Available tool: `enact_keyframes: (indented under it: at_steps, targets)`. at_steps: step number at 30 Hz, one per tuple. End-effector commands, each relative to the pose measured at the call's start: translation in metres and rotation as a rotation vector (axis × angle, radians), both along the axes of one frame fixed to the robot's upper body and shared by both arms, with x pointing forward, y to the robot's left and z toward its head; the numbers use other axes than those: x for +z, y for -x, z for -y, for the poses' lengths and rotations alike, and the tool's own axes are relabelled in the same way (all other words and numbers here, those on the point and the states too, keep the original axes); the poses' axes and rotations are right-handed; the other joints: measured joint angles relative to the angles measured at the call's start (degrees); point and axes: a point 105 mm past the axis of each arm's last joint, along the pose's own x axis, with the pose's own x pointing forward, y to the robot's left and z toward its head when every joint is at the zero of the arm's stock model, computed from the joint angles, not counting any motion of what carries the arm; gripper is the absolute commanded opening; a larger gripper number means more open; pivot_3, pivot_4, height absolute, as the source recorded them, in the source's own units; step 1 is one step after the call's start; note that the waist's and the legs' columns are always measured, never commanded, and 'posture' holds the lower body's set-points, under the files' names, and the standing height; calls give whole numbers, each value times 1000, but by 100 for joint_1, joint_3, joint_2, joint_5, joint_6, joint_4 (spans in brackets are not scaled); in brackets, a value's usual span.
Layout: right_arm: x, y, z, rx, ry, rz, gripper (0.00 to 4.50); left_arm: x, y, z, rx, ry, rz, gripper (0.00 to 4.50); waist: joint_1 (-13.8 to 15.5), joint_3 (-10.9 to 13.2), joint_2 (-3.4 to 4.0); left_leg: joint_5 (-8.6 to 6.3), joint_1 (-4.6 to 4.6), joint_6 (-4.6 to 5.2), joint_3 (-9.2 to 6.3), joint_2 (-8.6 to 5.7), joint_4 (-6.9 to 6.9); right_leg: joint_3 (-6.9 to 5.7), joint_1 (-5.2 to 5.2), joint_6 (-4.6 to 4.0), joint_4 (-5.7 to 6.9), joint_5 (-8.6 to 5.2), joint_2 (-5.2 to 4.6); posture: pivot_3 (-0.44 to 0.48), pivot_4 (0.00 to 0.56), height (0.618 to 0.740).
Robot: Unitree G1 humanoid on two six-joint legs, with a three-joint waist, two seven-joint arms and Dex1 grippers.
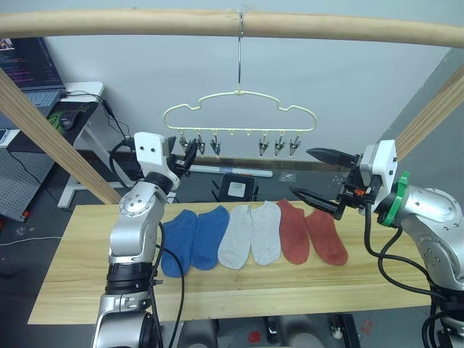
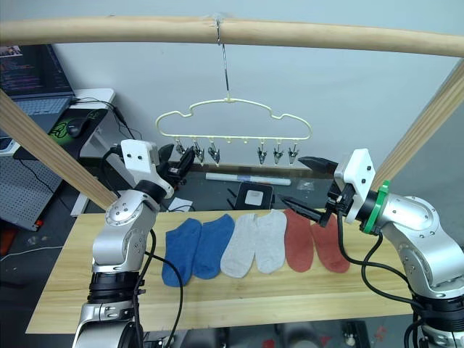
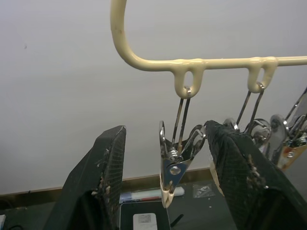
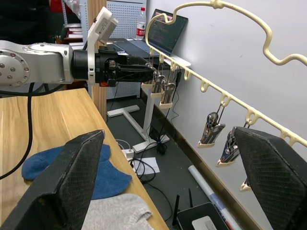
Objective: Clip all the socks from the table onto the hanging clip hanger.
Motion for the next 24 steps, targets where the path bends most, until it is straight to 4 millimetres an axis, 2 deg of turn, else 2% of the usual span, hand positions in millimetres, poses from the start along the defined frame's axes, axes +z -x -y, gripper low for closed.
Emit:
enact_keyframes:
  at_steps: [1, 14, 24]
  targets:
    - [8, 5, -3, 23, 5, 41, 4500, 15, 5, 5, 6, -8, 48, 2796, 1, 0, 0, 0, 0, 0, 0, 0, 0, 0, 0, 0, 0, 0, 0, -100, 221, 740]
    - [10, 5, -3, 43, 15, 30, 4500, 18, 9, 11, 21, -4, -29, 2796, 8, 0, 0, 0, 1, 0, -2, 0, 0, 0, 0, 0, 1, 0, 0, -80, 231, 740]
    - [9, 5, -4, 46, 14, 30, 4500, 9, 9, 14, -21, 33, -30, 2796, 13, 0, 0, 0, 0, 0, -3, 0, -1, 0, 0, 0, -1, 0, 0, -88, 230, 740]
